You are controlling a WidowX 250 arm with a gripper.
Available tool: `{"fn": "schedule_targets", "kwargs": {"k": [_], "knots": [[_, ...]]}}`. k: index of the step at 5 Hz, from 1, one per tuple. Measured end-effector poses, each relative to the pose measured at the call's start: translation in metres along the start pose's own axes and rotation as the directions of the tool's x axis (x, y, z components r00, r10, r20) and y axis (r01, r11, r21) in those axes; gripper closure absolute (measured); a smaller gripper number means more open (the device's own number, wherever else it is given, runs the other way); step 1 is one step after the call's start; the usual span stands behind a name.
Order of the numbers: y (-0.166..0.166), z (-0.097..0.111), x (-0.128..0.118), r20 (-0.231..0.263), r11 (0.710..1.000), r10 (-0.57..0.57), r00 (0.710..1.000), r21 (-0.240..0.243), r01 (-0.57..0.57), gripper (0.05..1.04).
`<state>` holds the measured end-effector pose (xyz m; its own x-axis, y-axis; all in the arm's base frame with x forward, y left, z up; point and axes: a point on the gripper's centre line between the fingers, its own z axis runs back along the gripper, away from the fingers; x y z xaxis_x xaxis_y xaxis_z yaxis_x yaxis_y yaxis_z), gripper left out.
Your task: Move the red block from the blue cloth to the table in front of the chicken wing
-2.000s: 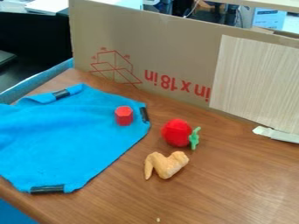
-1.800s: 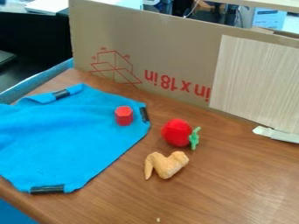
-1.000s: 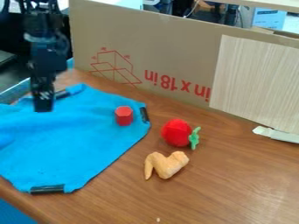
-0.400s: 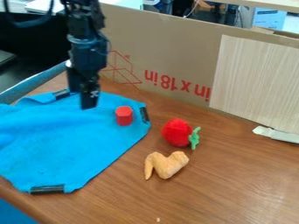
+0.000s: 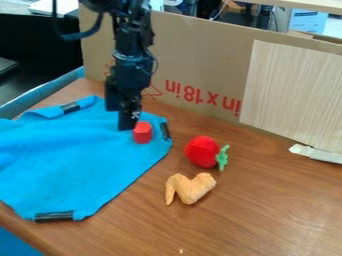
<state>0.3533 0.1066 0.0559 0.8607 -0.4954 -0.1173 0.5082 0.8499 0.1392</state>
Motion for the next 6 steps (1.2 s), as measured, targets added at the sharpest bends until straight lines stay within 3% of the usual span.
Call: {"fn": "schedule_targets", "kwargs": {"k": [1,4,6], "knots": [[-0.005,0.003,0.013,0.01,0.999,-0.028,1.0,0.047,0.027,0.082],[-0.001,-0.015,0.04,-0.036,1.0,-0.01,0.999,0.029,0.012,0.082],[0.003,-0.025,0.042,-0.063,0.999,-0.003,0.998,0.039,0.006,0.082]]}}
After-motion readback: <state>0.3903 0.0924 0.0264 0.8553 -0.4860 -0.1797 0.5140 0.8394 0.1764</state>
